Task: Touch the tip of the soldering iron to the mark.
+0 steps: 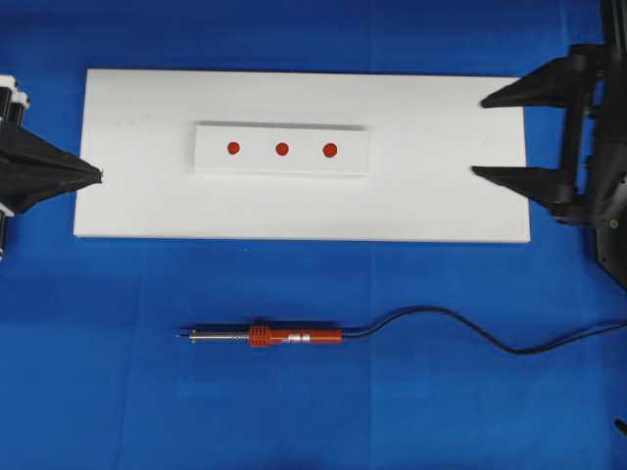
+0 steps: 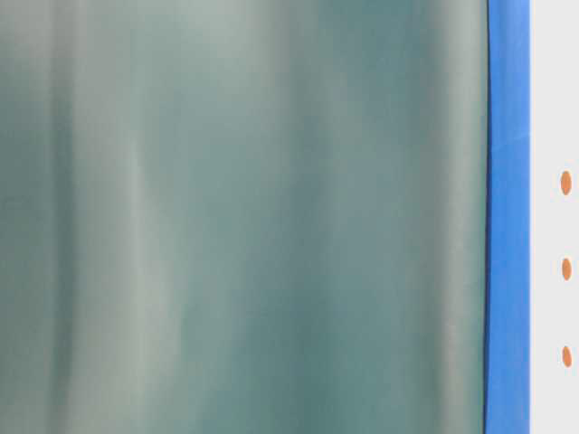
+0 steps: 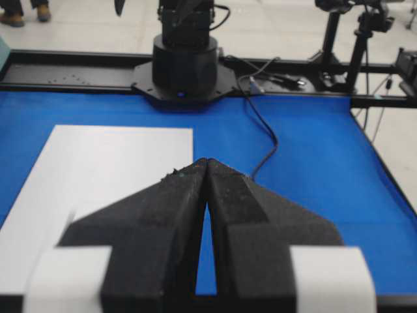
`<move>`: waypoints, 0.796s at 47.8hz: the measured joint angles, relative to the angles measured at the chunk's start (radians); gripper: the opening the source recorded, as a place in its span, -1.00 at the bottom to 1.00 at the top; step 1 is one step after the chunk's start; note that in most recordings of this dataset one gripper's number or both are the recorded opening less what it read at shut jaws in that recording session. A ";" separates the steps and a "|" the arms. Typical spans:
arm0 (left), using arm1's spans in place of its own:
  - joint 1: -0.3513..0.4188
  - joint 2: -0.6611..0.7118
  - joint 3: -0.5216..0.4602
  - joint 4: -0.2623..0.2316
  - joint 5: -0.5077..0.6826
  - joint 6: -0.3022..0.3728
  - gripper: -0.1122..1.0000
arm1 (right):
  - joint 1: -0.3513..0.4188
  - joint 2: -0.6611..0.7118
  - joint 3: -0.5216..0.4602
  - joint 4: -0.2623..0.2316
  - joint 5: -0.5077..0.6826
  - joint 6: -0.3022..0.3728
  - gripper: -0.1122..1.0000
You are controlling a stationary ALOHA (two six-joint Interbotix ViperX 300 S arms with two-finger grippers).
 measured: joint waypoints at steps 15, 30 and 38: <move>0.000 0.000 0.002 0.000 0.000 0.000 -0.80 | 0.000 -0.192 0.144 0.002 -0.054 0.005 0.65; 0.000 0.000 0.002 0.002 -0.002 0.000 -0.80 | 0.000 -0.215 0.202 0.003 -0.106 0.006 0.65; 0.000 0.002 0.002 0.000 -0.002 -0.002 -0.80 | 0.000 -0.216 0.204 0.003 -0.106 0.008 0.65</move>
